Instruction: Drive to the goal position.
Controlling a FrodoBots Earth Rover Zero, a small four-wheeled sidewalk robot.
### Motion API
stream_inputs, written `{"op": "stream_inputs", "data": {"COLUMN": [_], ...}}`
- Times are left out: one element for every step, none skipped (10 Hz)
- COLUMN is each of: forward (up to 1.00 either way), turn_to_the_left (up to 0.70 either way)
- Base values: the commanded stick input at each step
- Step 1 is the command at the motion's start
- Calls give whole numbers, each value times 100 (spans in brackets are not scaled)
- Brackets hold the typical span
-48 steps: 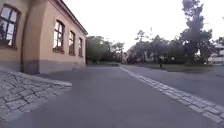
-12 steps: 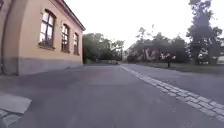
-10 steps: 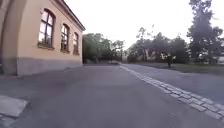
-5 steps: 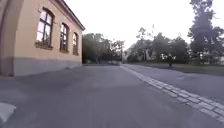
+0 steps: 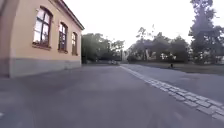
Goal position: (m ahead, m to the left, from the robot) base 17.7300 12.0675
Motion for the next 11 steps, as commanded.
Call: {"op": "stream_inputs", "data": {"forward": [50, 50, 50, 50, 50, 50, 50, 50, 50, 50, 50], "turn_to_the_left": [0, 0, 0, 0, 0, 0, 0, 0, 0, 0, 0]}}
